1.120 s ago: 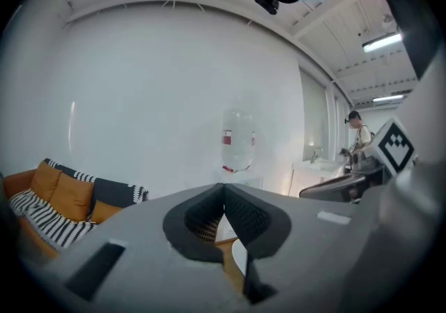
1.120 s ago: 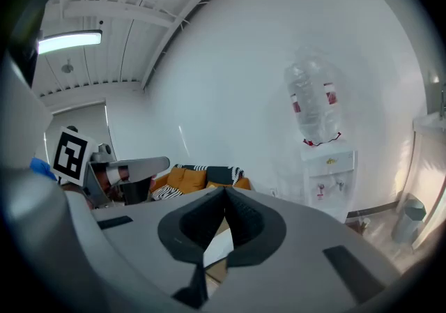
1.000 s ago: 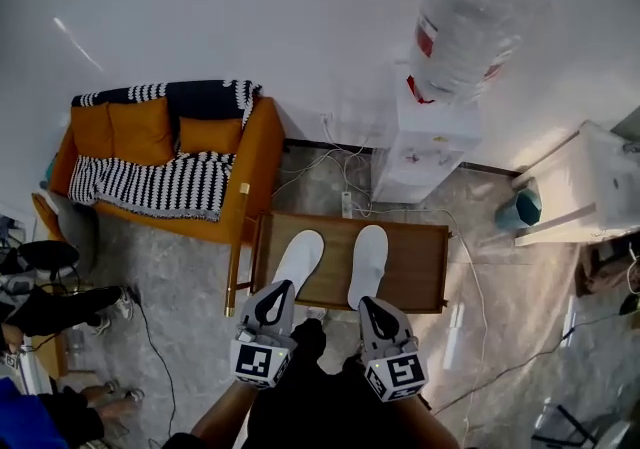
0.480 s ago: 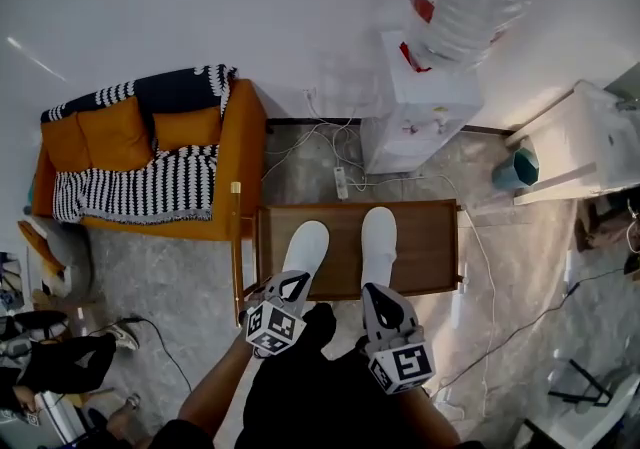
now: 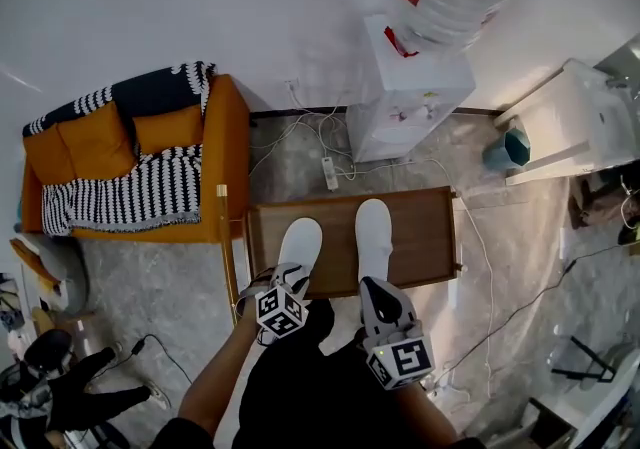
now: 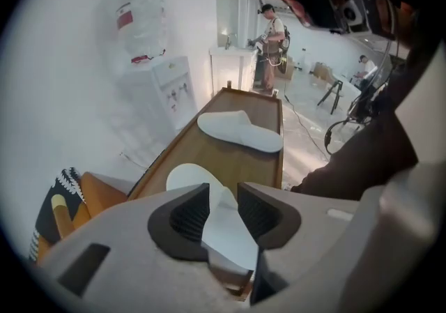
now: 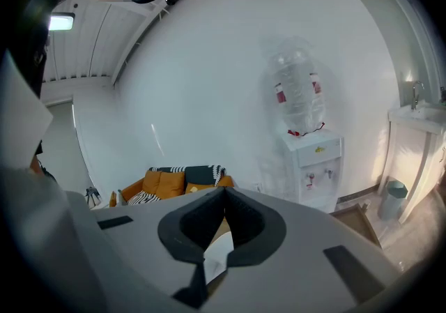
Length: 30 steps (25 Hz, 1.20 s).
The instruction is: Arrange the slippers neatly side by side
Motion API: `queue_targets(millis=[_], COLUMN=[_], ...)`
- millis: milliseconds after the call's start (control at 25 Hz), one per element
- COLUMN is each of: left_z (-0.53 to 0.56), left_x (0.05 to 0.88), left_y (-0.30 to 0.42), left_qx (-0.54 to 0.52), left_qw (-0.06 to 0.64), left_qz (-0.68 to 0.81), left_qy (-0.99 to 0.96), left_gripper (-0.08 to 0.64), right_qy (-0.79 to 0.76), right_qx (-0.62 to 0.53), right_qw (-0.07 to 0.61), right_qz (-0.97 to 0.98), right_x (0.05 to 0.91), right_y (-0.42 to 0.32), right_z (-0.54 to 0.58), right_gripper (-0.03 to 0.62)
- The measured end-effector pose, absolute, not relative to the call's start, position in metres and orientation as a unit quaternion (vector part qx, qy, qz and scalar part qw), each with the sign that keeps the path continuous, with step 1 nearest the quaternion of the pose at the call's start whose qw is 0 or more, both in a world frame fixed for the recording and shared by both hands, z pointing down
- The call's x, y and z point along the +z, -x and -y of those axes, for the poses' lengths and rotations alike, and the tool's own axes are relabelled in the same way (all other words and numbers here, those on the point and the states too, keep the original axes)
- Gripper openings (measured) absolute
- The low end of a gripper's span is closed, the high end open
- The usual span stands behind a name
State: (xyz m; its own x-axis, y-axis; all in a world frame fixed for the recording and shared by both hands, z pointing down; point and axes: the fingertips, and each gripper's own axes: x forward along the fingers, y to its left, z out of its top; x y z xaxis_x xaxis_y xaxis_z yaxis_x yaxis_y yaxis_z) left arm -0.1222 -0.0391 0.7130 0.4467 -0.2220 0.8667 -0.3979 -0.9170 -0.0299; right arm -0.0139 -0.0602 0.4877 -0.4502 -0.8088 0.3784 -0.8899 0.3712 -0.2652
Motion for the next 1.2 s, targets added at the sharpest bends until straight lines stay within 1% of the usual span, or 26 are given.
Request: queue_targets(millis=[80, 240, 400, 560, 680, 880, 1200], left_z=[0.039, 0.039, 0.05, 0.049, 0.052, 0.06, 0.062], left_x=[0.726, 0.75, 0.77, 0.792, 0.8, 0.801, 0.801], left_y=[0.123, 0.122, 0.131, 0.14, 0.146, 0.142, 0.142], left_qx=[0.51, 0.531, 0.569, 0.601, 0.615, 0.608, 0.599], left_qw=[0.084, 0.096, 0.065, 0.078, 0.072, 0.064, 0.073], left_qz=[0.175, 0.159, 0.16, 0.156, 0.163, 0.181, 0.202], left_qy=[-0.838, -0.827, -0.804, -0.78, -0.768, -0.77, -0.771], left_gripper=[0.143, 0.155, 0.155, 0.155, 0.152, 0.11, 0.035], right_qy=[-0.515, -0.514, -0.517, -0.518, -0.52, -0.525, -0.53], right_qx=[0.22, 0.222, 0.226, 0.228, 0.229, 0.232, 0.234], right_qw=[0.095, 0.1, 0.102, 0.101, 0.102, 0.102, 0.104], right_qz=[0.823, 0.822, 0.82, 0.818, 0.817, 0.813, 0.809], right_x=[0.489, 0.491, 0.494, 0.497, 0.497, 0.497, 0.501], right_y=[0.015, 0.014, 0.013, 0.009, 0.008, 0.001, -0.006], right_z=[0.061, 0.061, 0.06, 0.06, 0.061, 0.061, 0.059], right_gripper=[0.012, 0.012, 0.012, 0.012, 0.012, 0.012, 0.012])
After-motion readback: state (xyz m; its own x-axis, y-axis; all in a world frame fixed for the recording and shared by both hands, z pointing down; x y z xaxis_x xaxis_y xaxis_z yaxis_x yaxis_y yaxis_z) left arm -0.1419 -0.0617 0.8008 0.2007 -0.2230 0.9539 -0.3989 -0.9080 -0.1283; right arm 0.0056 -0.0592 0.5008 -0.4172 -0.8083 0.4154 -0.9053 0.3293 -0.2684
